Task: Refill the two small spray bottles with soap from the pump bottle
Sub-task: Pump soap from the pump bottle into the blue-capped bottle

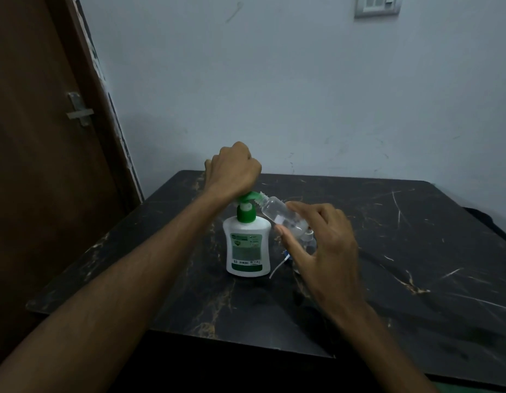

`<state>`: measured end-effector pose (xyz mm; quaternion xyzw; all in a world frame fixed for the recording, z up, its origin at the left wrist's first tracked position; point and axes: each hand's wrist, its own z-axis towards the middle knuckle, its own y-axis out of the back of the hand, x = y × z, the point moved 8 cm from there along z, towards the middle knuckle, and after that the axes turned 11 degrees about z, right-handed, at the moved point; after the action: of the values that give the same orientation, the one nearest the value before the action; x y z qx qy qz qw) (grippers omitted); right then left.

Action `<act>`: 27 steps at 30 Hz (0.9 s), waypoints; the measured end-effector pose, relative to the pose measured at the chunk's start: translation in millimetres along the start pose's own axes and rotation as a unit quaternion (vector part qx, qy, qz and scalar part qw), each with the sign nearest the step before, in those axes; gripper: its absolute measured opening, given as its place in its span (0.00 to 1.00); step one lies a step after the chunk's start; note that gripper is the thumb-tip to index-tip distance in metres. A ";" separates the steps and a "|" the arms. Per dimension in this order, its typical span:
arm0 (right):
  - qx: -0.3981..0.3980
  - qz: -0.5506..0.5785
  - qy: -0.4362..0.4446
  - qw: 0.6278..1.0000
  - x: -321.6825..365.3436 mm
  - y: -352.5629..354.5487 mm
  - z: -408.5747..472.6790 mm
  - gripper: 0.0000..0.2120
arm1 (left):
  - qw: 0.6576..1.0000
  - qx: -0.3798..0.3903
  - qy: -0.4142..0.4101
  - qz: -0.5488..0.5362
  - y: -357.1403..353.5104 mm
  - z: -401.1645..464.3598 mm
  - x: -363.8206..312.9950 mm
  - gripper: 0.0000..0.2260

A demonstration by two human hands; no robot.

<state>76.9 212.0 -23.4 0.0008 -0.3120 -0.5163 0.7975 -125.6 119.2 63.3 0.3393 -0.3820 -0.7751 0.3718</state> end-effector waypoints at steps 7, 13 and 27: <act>0.002 0.052 -0.013 0.999 -4.1 -3.1 -3.7 0.22 | 1.000 0.003 -0.013 -0.002 -4.3 -4.5 -2.3 0.09; -0.021 0.080 0.002 0.997 -2.0 1.1 -15.0 0.22 | 1.000 -0.001 -0.015 -0.010 -2.9 1.6 -1.5 0.10; -0.016 0.088 -0.013 0.996 -5.8 0.2 -29.8 0.21 | 0.998 -0.028 -0.056 0.008 -2.8 1.6 -8.2 0.11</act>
<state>90.4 207.3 -50.2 -0.0465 -0.3133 -0.4490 0.8355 -123.7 127.8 63.7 0.2819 -0.3830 -0.8003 0.3652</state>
